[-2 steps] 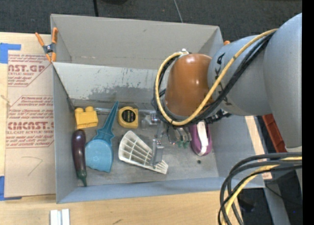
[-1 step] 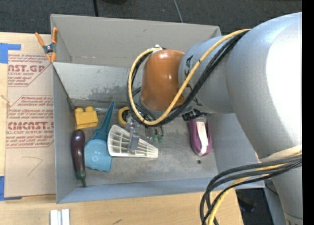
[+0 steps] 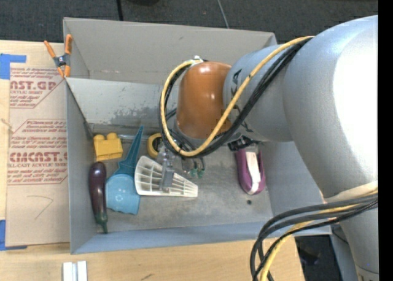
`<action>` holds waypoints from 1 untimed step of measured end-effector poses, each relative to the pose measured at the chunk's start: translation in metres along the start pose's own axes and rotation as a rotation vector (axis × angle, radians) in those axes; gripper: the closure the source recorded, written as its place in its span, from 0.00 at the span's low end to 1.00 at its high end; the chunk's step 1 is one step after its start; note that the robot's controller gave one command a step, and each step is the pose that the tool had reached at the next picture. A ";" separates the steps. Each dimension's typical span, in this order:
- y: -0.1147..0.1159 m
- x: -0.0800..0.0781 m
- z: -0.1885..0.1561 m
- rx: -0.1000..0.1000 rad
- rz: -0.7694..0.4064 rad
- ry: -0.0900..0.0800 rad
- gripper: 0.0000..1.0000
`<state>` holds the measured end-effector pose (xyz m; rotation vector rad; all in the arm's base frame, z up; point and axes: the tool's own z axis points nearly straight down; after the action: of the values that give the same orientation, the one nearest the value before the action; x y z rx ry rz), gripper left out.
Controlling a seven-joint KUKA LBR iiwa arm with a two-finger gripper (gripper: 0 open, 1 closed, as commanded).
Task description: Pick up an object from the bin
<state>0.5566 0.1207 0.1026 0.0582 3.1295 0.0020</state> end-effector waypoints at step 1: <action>-0.002 -0.002 -0.045 0.001 0.012 0.008 1.00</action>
Offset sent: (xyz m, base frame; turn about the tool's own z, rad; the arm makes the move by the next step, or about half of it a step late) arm 0.0083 -0.0026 0.1503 -0.5117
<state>0.5581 0.1191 0.1478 0.0778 3.1372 0.0007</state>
